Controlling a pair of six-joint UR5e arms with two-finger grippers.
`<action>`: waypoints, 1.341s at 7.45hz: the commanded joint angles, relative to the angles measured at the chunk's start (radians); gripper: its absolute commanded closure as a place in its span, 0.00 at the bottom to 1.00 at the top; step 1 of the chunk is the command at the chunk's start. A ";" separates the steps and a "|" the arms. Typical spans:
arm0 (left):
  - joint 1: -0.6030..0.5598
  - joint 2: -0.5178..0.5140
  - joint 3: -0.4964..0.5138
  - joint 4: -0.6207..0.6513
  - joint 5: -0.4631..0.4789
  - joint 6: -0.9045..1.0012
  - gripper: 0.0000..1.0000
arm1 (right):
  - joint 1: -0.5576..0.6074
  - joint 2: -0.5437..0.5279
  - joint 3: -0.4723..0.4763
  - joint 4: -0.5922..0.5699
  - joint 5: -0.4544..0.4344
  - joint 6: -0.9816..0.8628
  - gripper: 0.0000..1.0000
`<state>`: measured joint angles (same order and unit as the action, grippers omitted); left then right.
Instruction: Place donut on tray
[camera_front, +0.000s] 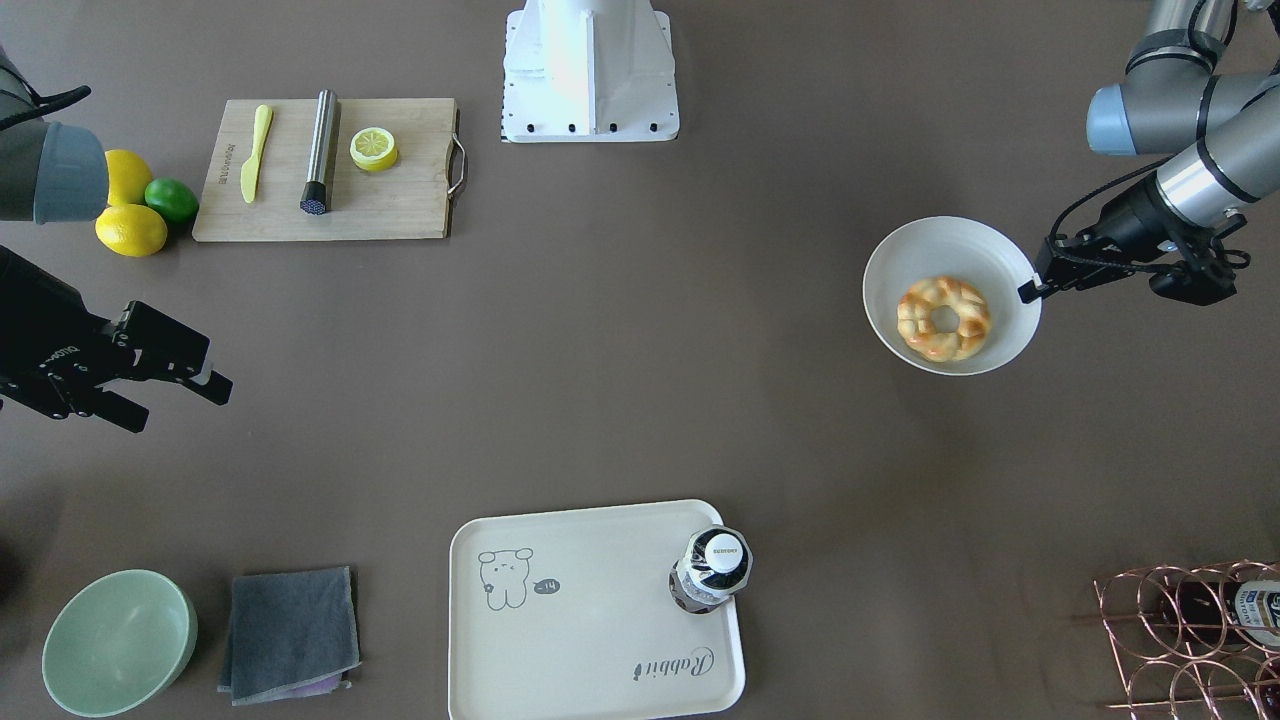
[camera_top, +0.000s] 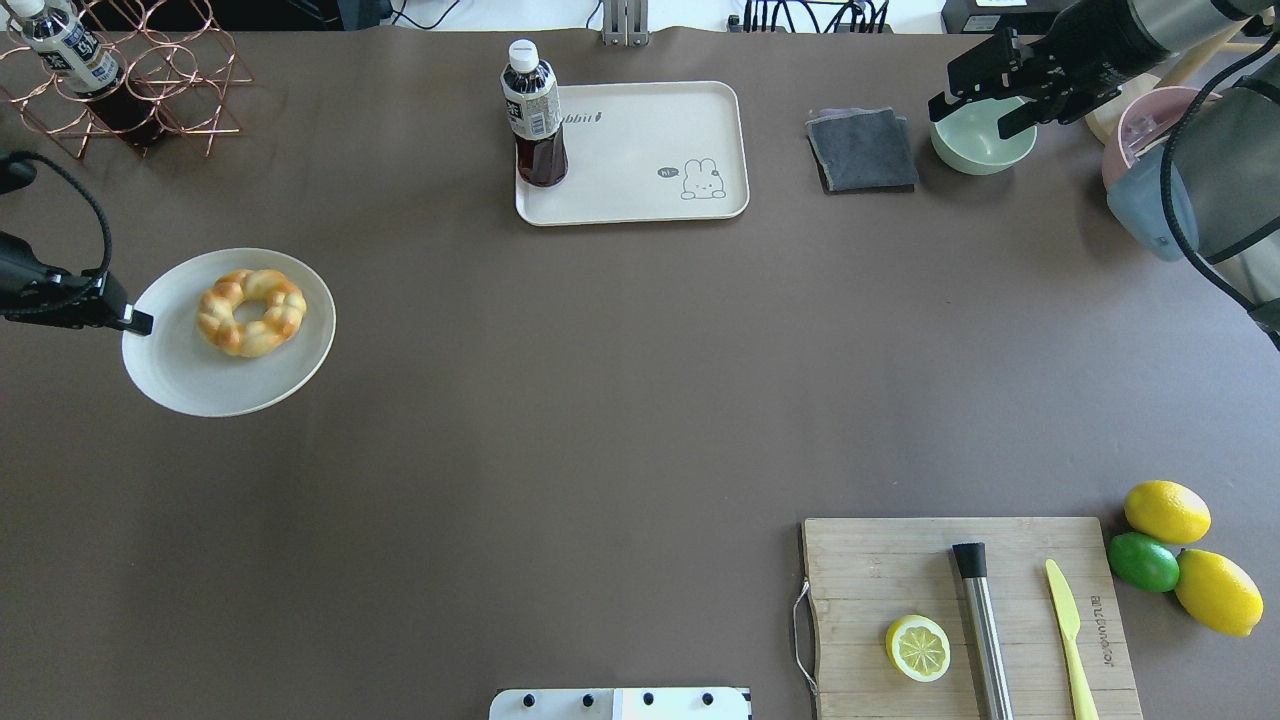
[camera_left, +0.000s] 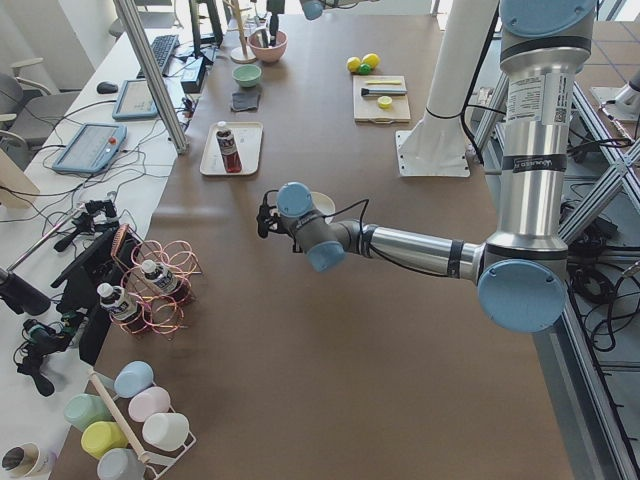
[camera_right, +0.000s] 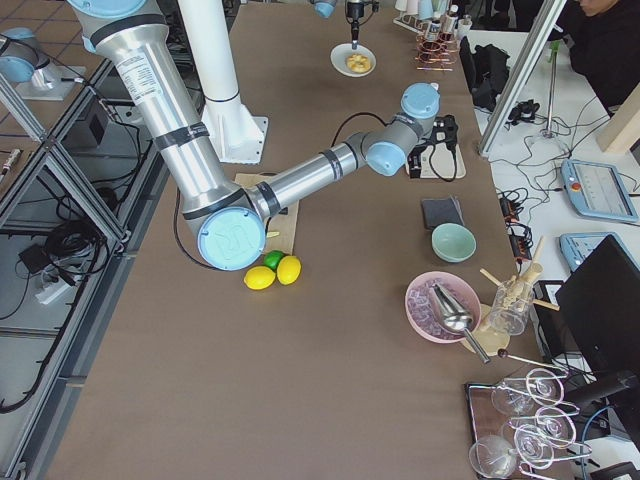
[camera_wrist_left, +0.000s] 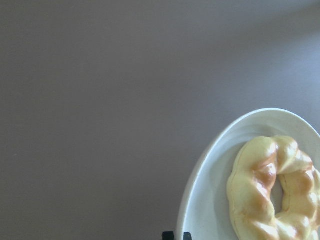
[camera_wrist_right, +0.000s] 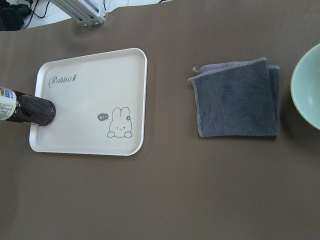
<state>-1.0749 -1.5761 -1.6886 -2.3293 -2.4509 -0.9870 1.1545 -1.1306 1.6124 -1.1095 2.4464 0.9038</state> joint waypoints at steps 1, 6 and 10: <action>-0.001 -0.163 -0.187 0.362 -0.005 -0.051 1.00 | -0.033 0.006 0.029 0.002 0.003 0.091 0.00; 0.226 -0.410 -0.175 0.383 0.164 -0.430 1.00 | -0.151 -0.009 0.124 0.111 -0.044 0.389 0.00; 0.353 -0.559 -0.172 0.470 0.335 -0.564 1.00 | -0.272 -0.023 0.202 0.126 -0.130 0.486 0.00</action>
<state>-0.8008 -2.0761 -1.8659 -1.8700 -2.2006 -1.4746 0.9444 -1.1496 1.7818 -0.9853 2.3718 1.3359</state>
